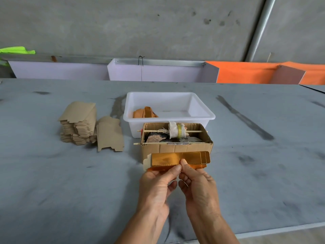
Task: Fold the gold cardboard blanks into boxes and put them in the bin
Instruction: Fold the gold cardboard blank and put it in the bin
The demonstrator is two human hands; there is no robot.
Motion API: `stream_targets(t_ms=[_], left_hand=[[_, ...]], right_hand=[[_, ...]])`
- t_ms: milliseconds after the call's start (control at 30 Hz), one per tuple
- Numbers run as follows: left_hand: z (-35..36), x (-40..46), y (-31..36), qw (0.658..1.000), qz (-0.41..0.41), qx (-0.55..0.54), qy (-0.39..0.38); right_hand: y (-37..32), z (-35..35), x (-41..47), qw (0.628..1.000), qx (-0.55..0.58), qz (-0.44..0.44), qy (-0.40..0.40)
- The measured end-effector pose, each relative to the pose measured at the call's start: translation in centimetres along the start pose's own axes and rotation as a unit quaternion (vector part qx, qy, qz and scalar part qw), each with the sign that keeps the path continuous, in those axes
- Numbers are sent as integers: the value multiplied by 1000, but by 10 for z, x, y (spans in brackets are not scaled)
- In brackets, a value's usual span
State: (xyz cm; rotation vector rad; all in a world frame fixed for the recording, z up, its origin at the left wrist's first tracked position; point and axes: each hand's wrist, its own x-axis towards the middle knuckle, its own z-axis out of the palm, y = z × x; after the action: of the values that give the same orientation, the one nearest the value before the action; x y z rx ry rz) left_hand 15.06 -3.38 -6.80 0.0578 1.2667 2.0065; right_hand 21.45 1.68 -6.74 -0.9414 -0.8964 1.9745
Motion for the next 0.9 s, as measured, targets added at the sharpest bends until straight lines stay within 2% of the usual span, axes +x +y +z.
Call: stream_targets(t_ms=[167, 267, 400, 500, 633, 733, 900], left_hand=[[3, 3, 4, 1000, 2, -28, 10], [2, 1, 5, 1000, 14, 3, 0], [-2, -3, 4, 999, 34, 41, -4], [-3, -2, 4, 1000, 17, 21, 11], [1, 2, 7, 999, 0, -30, 32], [1, 3, 7, 999, 9, -22, 33], [-7, 8, 14, 998, 24, -15, 65]], right_hand=[[-8, 2, 1, 997, 33, 51, -39], [-12, 3, 1, 997, 0, 32, -72], [-7, 3, 6, 999, -37, 21, -1], [-7, 4, 9, 998, -56, 30, 18], [-13, 2, 5, 994, -14, 98, -50], [-10, -1, 0, 993, -62, 67, -76], [-16, 5, 7, 985, -166, -4, -40]])
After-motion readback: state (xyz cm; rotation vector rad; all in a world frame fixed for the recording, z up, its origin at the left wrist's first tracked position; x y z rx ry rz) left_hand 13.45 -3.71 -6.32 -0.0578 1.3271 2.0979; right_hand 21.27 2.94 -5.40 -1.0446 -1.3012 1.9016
